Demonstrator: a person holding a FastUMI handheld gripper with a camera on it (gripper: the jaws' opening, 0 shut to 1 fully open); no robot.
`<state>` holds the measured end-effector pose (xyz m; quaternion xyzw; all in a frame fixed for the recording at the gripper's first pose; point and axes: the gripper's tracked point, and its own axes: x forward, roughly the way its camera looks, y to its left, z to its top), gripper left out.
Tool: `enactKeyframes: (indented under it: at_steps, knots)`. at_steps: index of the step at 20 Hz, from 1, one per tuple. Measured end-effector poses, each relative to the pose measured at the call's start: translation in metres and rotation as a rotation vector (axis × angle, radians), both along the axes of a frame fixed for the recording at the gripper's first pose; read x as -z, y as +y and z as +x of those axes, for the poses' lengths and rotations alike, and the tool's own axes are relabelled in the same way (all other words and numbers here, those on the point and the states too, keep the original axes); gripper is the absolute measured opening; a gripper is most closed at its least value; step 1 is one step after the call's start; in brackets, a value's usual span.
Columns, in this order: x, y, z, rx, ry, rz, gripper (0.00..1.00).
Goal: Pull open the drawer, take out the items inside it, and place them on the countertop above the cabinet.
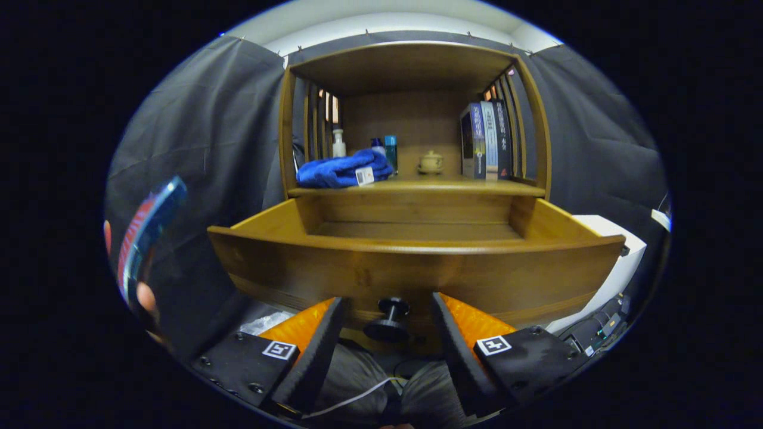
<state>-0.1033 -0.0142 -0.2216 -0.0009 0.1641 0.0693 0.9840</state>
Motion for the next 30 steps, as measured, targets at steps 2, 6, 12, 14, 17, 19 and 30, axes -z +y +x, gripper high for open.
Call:
enactKeyframes:
  at_steps: [2, 6, 12, 14, 17, 19, 30]
  knots:
    - [-0.031, -0.005, 0.003, 0.019, -0.045, 0.029, 0.94]
    - [-0.113, -0.032, 0.034, 0.086, -0.165, 0.008, 0.94]
    - [-0.167, -0.013, 0.118, 0.010, -0.108, -0.099, 0.95]
    - [-0.145, 0.001, 0.143, -0.034, 0.018, -0.100, 0.96]
    - [-0.096, 0.016, 0.159, -0.089, 0.227, -0.108, 0.97]
    - [-0.063, 0.024, 0.159, -0.122, 0.361, -0.111, 0.98]
    - [0.051, 0.034, 0.128, -0.173, 0.836, -0.173, 0.99]
